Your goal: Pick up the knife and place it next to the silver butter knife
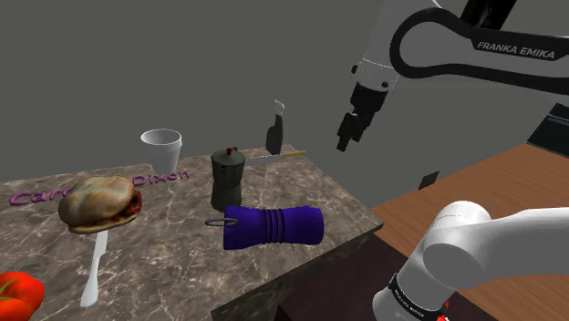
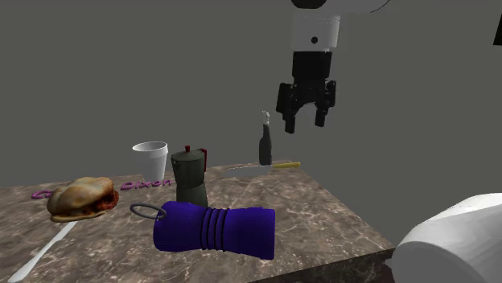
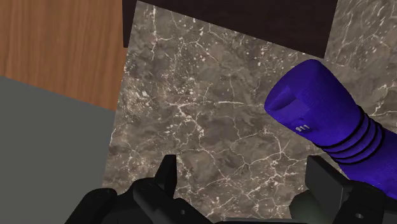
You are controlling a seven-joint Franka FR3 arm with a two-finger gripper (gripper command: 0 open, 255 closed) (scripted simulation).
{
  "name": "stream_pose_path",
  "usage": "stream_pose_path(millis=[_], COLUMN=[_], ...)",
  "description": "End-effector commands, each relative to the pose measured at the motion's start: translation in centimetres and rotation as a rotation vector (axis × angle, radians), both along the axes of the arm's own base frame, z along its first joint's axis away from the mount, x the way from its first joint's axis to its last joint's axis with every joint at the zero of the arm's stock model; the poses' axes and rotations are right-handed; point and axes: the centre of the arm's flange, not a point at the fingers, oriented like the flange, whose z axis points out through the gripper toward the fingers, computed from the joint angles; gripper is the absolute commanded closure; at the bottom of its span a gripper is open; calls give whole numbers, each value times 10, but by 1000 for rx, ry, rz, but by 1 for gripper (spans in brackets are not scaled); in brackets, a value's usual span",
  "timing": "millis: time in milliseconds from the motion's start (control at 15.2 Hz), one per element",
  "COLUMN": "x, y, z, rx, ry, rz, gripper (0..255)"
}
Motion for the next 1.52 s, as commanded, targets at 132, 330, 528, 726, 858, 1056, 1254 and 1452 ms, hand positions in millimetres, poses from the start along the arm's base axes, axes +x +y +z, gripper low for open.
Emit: stream_pose_path(millis=[132, 330, 528, 726, 858, 1056, 1254, 1452], x=[15, 41, 69, 99, 120, 153, 187, 221], y=[-18, -41, -62, -80, -90, -102, -110, -114], z=[-13, -32, -52, -71, -84, -103, -123, -142], rx=[-3, -8, -12, -17, -20, -24, -29, -33], ry=[2, 6, 9, 12, 15, 18, 22, 25], rz=[77, 194, 310, 426, 504, 620, 736, 852], gripper=[0, 0, 0, 0, 0, 0, 0, 0])
